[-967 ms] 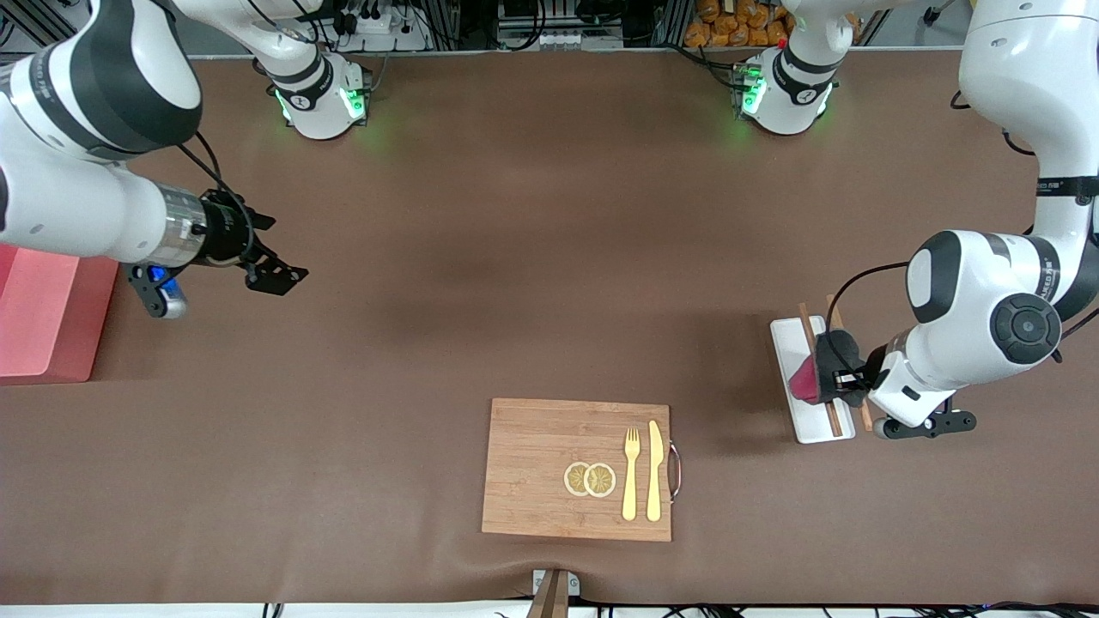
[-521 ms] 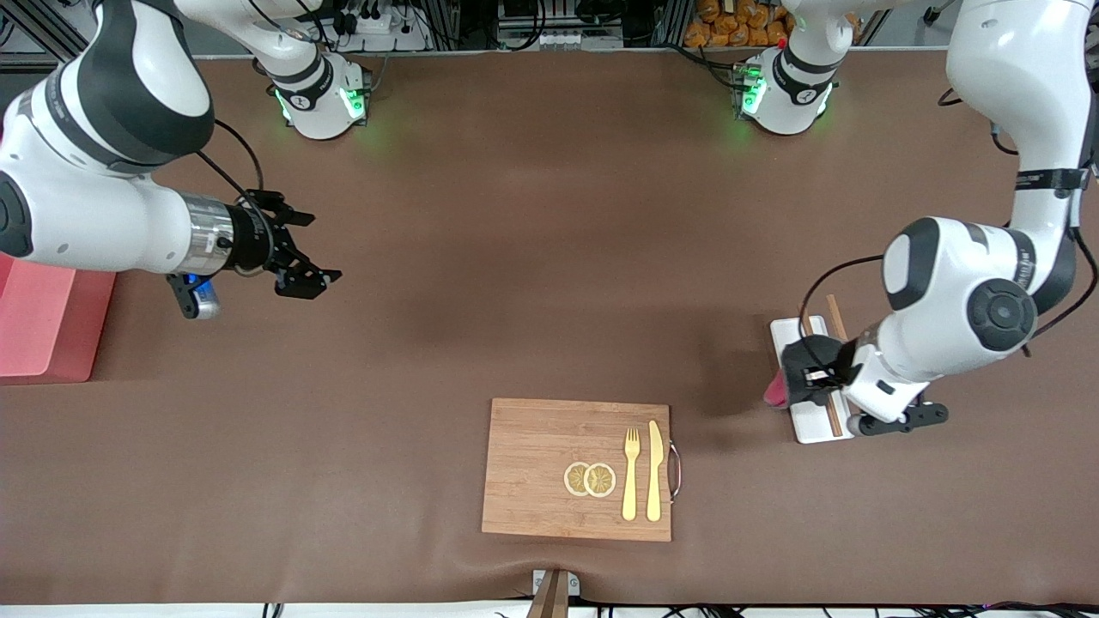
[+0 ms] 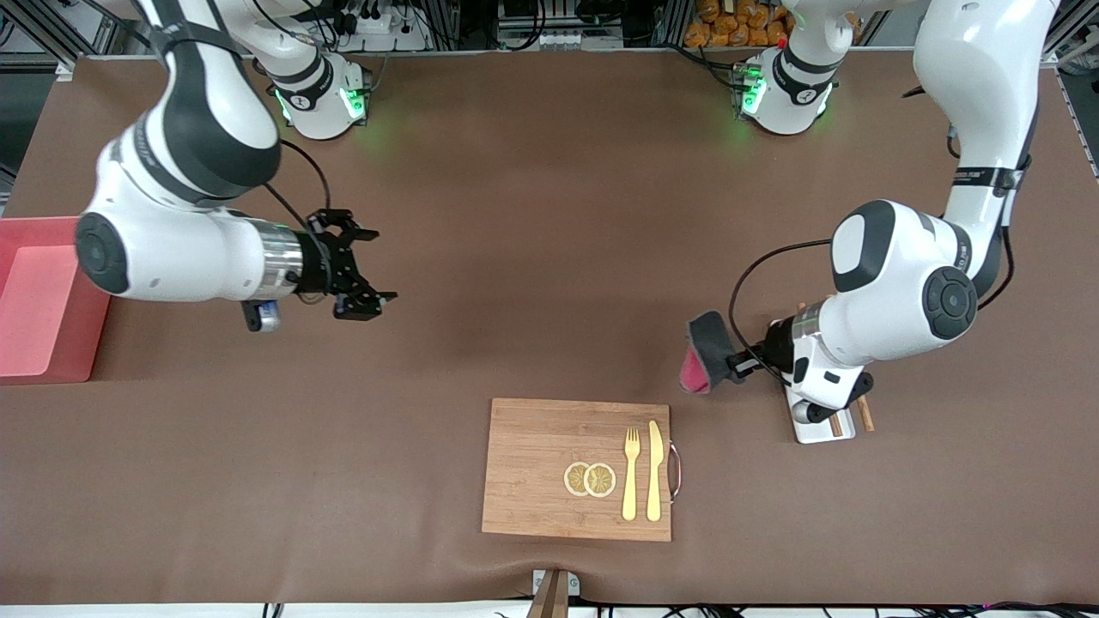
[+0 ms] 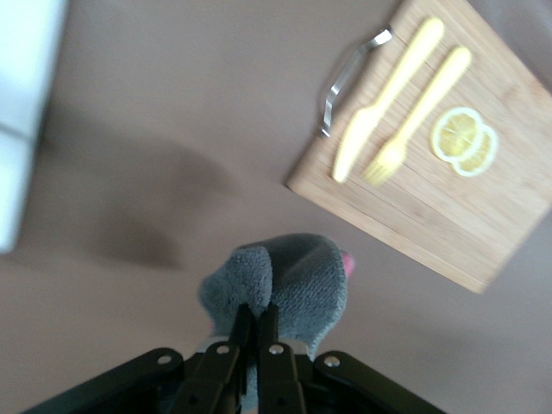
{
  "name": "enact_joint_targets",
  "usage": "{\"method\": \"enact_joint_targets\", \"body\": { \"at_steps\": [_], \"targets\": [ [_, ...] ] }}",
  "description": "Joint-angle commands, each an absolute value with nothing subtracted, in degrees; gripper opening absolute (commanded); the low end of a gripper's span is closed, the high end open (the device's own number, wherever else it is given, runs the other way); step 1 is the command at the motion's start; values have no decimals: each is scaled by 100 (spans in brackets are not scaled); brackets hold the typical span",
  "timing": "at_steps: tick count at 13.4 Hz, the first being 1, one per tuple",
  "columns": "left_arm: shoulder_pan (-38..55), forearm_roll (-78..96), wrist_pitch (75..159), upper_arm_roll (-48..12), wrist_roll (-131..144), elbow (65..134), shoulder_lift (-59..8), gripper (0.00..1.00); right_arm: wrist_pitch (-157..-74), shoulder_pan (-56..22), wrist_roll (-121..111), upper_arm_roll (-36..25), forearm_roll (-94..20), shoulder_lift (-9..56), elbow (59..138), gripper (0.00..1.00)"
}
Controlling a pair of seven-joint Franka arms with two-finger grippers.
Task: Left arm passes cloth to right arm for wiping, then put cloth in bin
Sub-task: 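Lift the cloth with the left gripper toward the approaching right gripper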
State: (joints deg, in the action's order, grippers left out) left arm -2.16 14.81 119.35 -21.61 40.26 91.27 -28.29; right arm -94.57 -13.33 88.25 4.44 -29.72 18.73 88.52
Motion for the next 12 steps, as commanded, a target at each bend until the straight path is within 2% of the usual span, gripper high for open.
{"method": "enact_joint_targets", "body": {
  "at_steps": [1, 6, 9, 12],
  "targets": [
    [86, 2361, 12093, -2153, 4568, 8983, -2839, 0, -9745, -1581, 9236, 404, -3173, 2153, 8666, 100],
    [1149, 2997, 13067, -2153, 6158, 8676, -3084, 0, -10738, -2108, 9923, 404, -3269, 2583, 8657, 100],
    [1879, 3059, 13998, -2145, 7151, 8447, -3339, 0, -11213, -2293, 10063, 396, -3585, 2733, 8657, 100],
    [2126, 3067, 14291, -2145, 7557, 8446, -3436, 0, -11662, -2513, 10143, 396, -3577, 2891, 8666, 100]
  ]
}}
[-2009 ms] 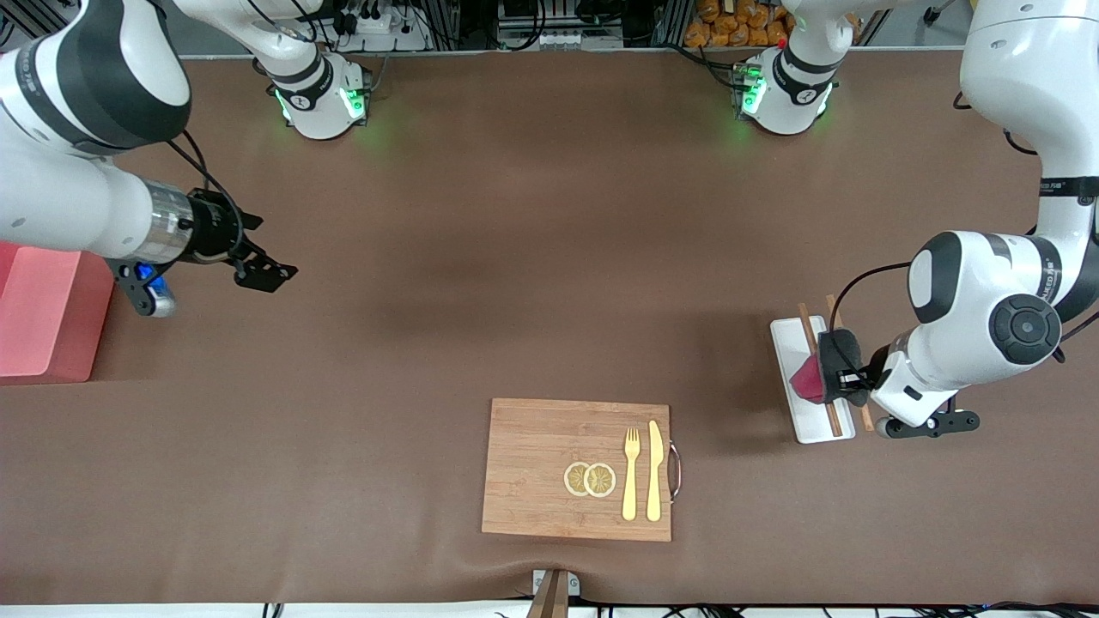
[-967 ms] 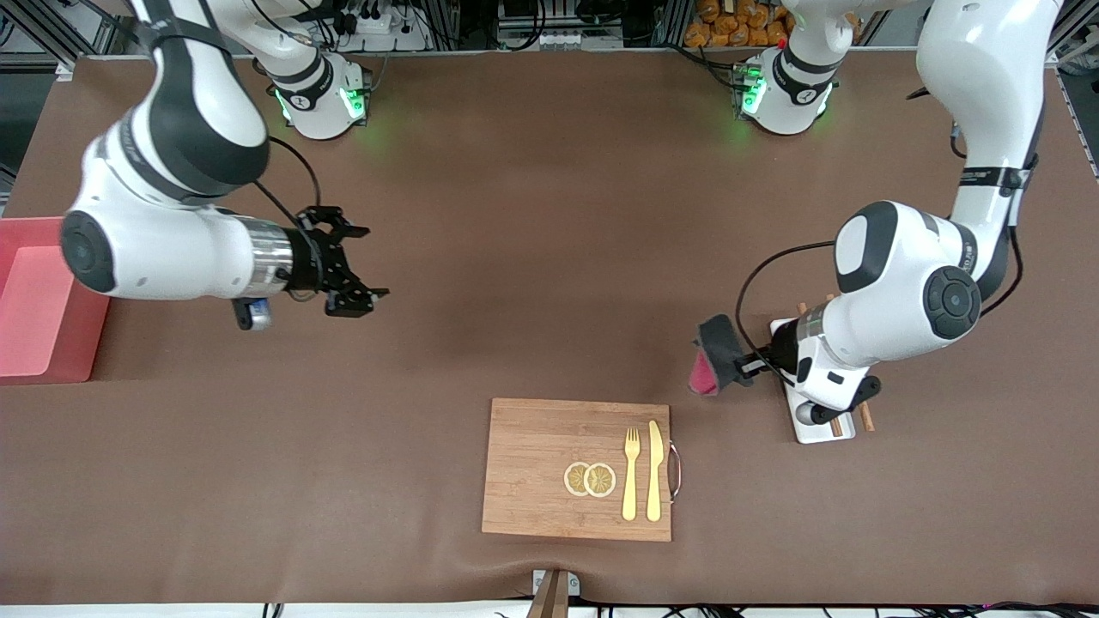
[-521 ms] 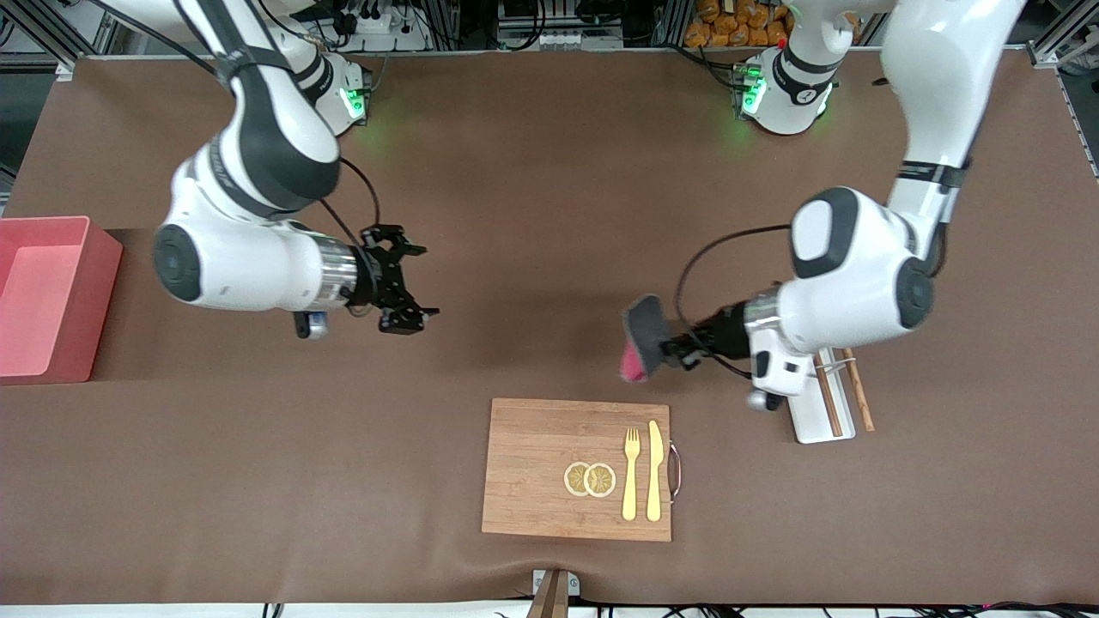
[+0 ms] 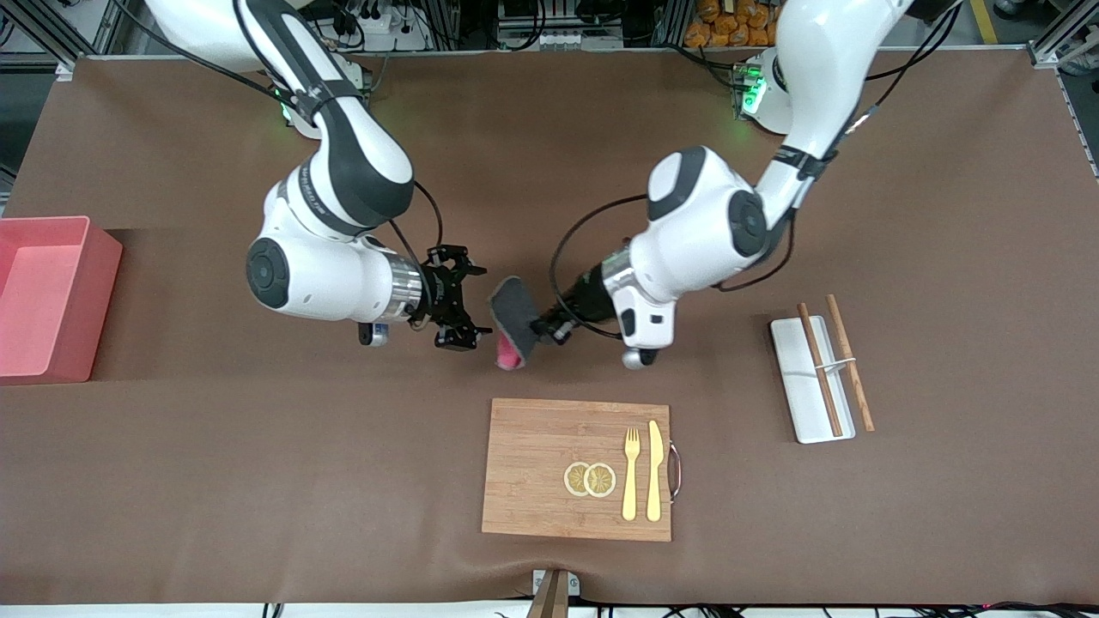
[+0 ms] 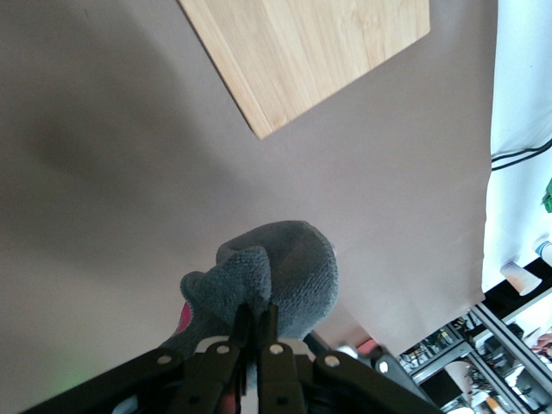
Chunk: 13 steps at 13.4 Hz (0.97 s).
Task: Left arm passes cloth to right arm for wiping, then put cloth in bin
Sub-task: 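Grasp the cloth with the right gripper while the left gripper releases it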
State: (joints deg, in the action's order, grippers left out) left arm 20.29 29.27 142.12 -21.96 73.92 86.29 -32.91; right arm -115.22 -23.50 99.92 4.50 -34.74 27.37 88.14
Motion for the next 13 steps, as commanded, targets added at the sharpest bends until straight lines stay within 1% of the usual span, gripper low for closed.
{"method": "enact_joint_targets", "body": {
  "at_steps": [1, 2, 3, 6, 7, 12, 13],
  "targets": [
    [2197, 3067, 14387, -2145, 7724, 8446, -3445, 0, -11672, -2522, 10143, 396, -3560, 2926, 8666, 100],
    [2258, 3067, 14440, -2145, 7900, 8446, -3445, 0, -11681, -2531, 10116, 396, -3516, 2953, 8675, 94],
    [2285, 3067, 14475, -2145, 7971, 8446, -3437, 0, -11724, -2531, 10055, 396, -3507, 2953, 8692, 74],
    [2320, 3067, 14493, -2145, 8042, 8367, -3428, 0, -11777, -2645, 10011, 387, -3481, 2971, 8692, 7],
    [2320, 3067, 14493, -2145, 8068, 8358, -3428, 0, -11847, -2646, 10019, 387, -3454, 2988, 8692, 0],
    [2312, 3050, 14493, -2145, 8077, 8332, -3402, 0, -11769, -2514, 9924, 361, -3375, 2953, 8701, 0],
    [2303, 3050, 14493, -2145, 8077, 8323, -3367, 0, -11577, -2383, 9723, 360, -3358, 2927, 8692, 0]
  ]
}}
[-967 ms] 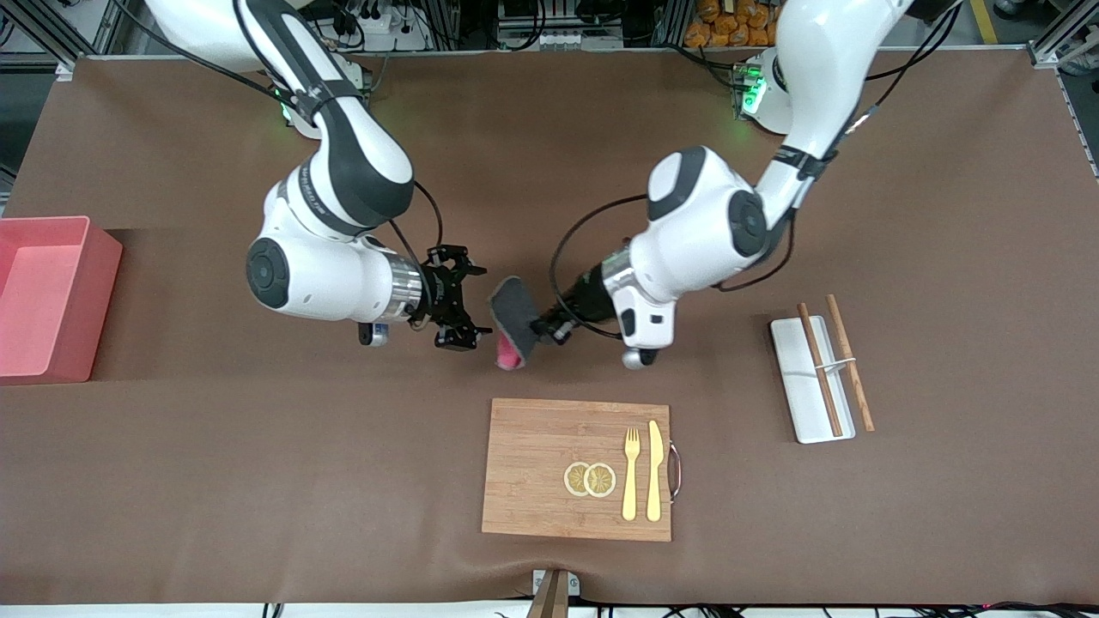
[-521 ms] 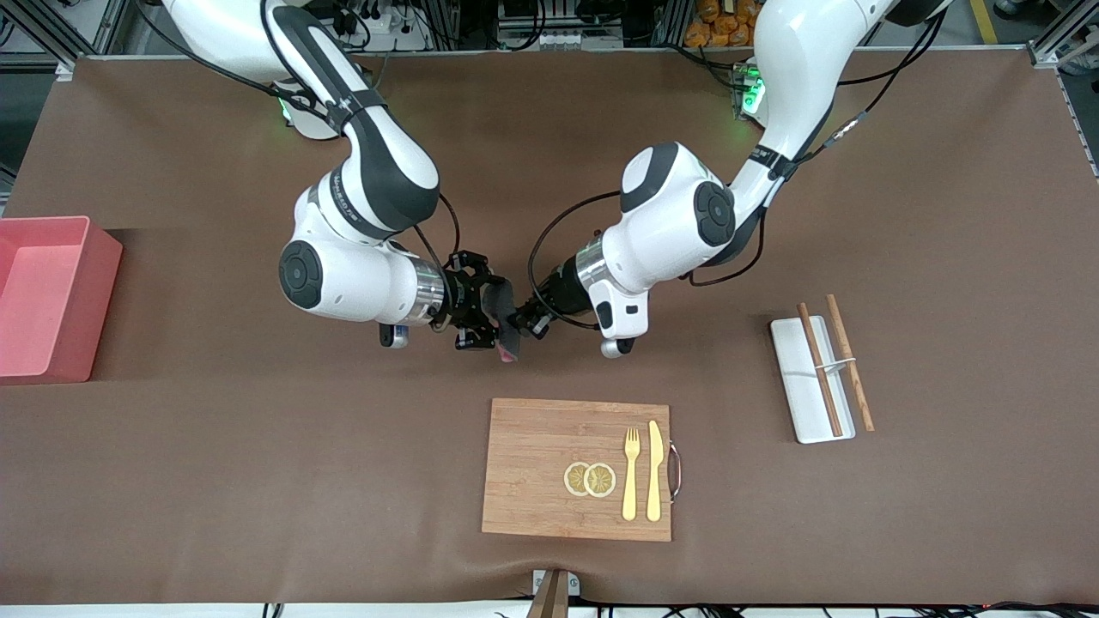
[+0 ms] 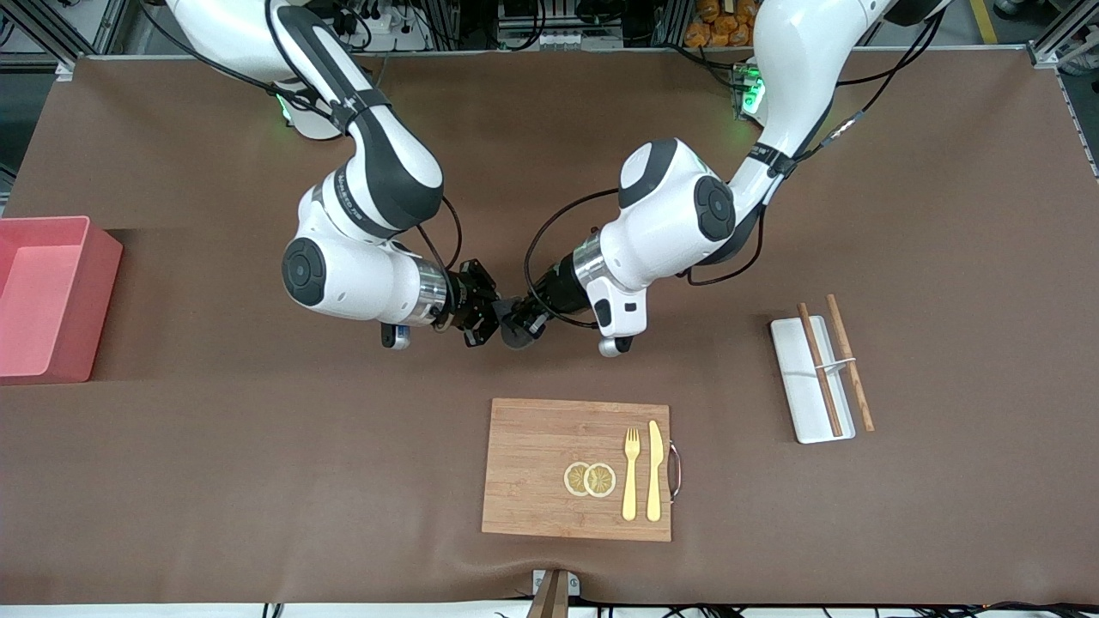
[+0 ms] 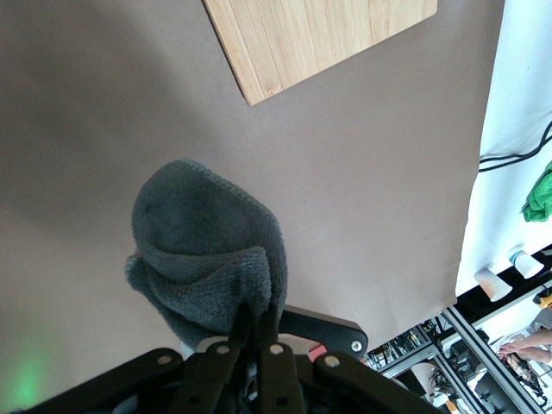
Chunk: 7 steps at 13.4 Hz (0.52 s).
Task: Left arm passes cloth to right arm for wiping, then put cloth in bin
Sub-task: 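Grasp the cloth with the right gripper while the left gripper releases it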
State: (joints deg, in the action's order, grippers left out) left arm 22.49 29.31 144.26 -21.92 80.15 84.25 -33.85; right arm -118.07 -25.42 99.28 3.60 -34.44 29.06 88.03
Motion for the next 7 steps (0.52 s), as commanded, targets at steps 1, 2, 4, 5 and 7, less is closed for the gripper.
{"method": "enact_joint_targets", "body": {
  "at_steps": [1, 2, 4, 5, 7],
  "targets": [
    [2268, 3032, 14493, -2145, 8077, 8323, -3323, 1, -11349, -2243, 9434, 352, -3349, 2901, 8675, 0],
    [2233, 2997, 14484, -2136, 8077, 8323, -3253, 20, -11199, -2093, 9126, 352, -3314, 2866, 8675, 0],
    [2171, 2971, 14458, -2066, 8060, 8332, -3095, 96, -11057, -1838, 8590, 352, -2947, 2813, 8675, 0],
    [2162, 2971, 14423, -2005, 8060, 8358, -3007, 100, -10952, -1767, 8291, 352, -2396, 2795, 8684, 0],
    [2005, 2700, 13986, -1873, 8060, 8358, -2752, 100, -10741, -1688, 7737, 352, -1489, 2812, 8684, 0]
  ]
}}
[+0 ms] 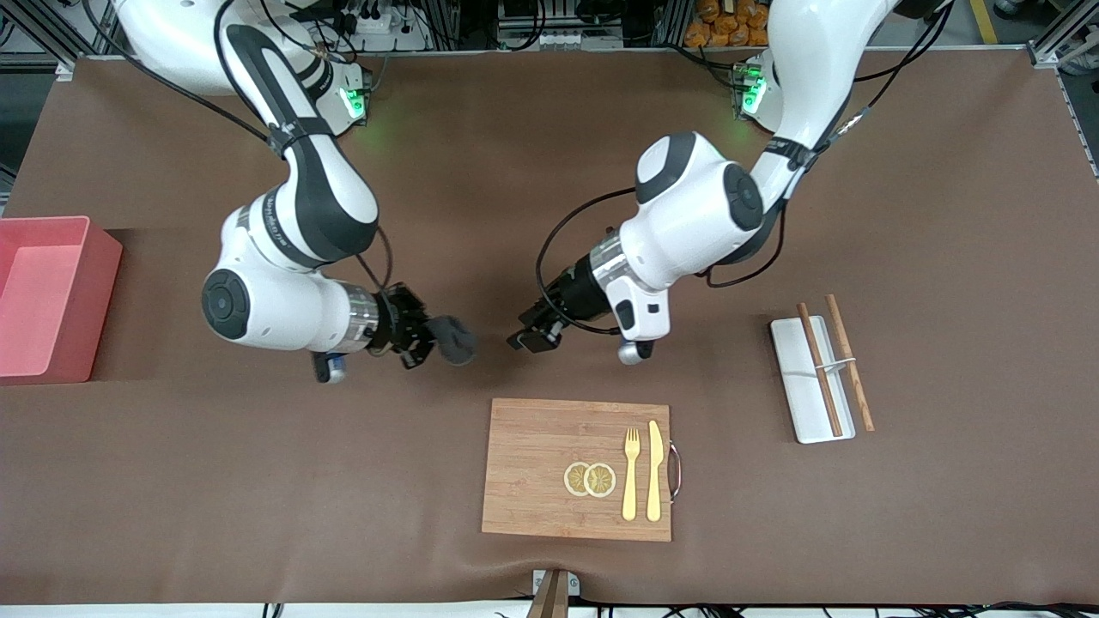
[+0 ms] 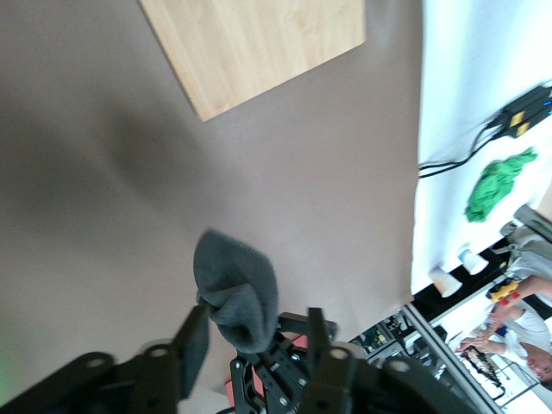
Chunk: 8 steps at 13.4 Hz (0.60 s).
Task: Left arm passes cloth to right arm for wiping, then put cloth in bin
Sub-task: 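Grasp the cloth with the right gripper while the left gripper releases it, then carry the cloth with the right gripper toward the pink bin while the left gripper retracts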
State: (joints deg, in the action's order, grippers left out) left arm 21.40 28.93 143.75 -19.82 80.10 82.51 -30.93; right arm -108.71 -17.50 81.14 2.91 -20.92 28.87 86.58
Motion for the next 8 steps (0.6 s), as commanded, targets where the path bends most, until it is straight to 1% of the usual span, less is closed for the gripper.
{"method": "enact_joint_targets", "body": {
  "at_steps": [1, 3, 5, 8],
  "targets": [
    [1786, 2411, 13679, -1881, 8016, 8350, -2638, 100, -10740, -1670, 7526, 352, -1303, 2812, 8692, 0],
    [1504, 1831, 13133, -1907, 7885, 8350, -2435, 100, -10880, -1600, 7155, 343, -942, 2891, 8867, 0],
    [1293, 1312, 12571, -1898, 7351, 8367, -2268, 100, -11292, -1486, 7119, 343, -442, 2900, 9253, 0],
    [801, 1046, 11666, -1890, 5902, 8367, -2057, 100, -12047, -1135, 6437, 343, -387, 2979, 9964, 0]
  ]
}}
